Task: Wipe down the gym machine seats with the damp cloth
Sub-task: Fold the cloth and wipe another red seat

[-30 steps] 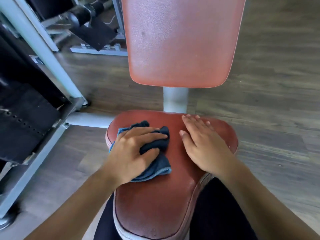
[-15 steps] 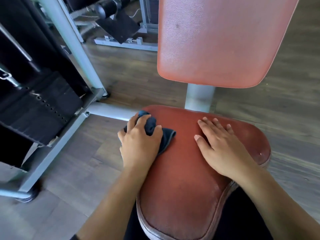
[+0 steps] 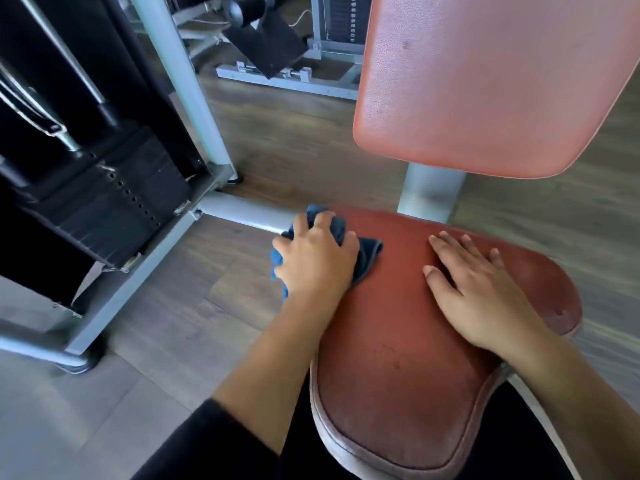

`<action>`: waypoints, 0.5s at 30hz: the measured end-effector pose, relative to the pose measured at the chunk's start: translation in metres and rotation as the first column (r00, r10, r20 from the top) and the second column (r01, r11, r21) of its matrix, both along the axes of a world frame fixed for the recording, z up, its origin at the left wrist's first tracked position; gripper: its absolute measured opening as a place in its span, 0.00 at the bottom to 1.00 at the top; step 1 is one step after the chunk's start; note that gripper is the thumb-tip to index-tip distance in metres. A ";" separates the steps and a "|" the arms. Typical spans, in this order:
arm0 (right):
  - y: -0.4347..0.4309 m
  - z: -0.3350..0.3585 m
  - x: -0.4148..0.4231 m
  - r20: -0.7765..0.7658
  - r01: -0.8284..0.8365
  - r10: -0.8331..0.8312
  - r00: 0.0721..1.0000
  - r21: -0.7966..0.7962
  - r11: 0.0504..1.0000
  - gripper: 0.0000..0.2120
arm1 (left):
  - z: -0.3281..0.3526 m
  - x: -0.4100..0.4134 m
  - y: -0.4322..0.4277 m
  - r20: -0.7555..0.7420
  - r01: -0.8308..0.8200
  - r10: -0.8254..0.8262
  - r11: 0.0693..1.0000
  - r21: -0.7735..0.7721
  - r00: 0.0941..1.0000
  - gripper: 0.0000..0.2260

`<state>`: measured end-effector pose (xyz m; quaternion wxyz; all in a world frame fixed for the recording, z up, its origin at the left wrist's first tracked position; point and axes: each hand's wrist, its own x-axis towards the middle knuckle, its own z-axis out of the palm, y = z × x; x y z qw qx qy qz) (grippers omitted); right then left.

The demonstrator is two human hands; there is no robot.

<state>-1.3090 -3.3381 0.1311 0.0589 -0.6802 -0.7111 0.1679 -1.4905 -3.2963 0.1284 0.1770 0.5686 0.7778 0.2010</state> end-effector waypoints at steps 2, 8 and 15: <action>0.000 -0.001 0.000 -0.001 -0.002 0.002 1.000 0.004 1.000 0.27 | -0.003 0.000 -0.022 -0.016 0.084 -0.083 0.995 0.059 0.996 0.18; 0.001 -0.001 0.005 -0.067 -0.026 0.028 0.997 0.032 0.999 0.25 | 0.012 0.001 -0.081 -0.009 0.302 -0.303 0.948 0.098 0.953 0.25; -0.003 -0.003 0.038 -0.069 0.021 -0.015 0.997 0.083 0.996 0.24 | 0.024 0.034 -0.038 -0.209 0.518 -0.528 0.849 -0.103 0.823 0.23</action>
